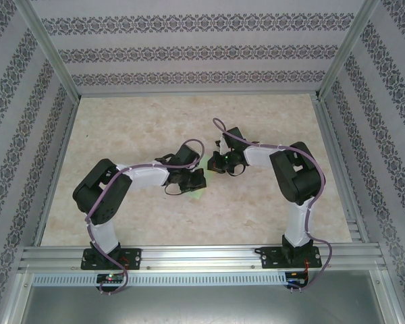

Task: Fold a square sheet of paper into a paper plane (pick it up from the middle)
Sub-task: First fold in half a square sheet of paper at the center of the table.

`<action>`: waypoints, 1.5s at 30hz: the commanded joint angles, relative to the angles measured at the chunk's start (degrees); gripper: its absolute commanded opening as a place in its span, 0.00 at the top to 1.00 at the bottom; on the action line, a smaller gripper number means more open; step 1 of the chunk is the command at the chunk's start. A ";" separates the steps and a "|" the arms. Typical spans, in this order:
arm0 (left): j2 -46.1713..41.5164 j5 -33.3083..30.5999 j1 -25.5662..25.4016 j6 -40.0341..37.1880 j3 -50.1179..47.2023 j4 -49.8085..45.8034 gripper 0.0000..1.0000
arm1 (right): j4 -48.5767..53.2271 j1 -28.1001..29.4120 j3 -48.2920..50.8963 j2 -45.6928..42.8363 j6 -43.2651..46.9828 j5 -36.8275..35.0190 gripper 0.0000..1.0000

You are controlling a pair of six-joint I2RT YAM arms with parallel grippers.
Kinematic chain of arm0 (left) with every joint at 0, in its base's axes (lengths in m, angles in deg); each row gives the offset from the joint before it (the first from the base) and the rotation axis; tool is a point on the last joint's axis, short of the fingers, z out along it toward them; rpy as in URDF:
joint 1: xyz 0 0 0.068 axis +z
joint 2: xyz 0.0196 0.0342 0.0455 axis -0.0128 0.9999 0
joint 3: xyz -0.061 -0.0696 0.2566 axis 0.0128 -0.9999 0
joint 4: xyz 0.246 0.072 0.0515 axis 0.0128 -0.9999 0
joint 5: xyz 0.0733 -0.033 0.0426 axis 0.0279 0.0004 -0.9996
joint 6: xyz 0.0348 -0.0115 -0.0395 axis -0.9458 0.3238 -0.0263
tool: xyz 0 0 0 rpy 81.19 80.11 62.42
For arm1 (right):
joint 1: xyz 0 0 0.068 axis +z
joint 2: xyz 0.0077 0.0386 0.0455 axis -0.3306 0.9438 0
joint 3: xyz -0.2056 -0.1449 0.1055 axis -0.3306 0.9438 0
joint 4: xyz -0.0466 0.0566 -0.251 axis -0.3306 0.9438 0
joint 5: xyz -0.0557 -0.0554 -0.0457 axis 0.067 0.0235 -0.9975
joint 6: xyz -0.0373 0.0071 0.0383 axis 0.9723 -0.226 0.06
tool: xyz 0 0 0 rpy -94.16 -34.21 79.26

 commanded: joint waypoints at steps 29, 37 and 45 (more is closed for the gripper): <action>0.93 6.49 1.84 -12.35 -7.63 6.79 1.00 | 7.00 -1.15 -0.11 5.47 1.26 -4.14 1.00; -1.08 7.77 1.36 -12.17 -13.54 7.39 1.00 | 8.08 -1.28 -0.37 5.70 1.42 -4.77 1.00; -5.06 7.71 1.23 -11.53 -18.83 6.78 1.00 | 7.75 -1.28 -0.11 5.66 1.65 -4.68 1.00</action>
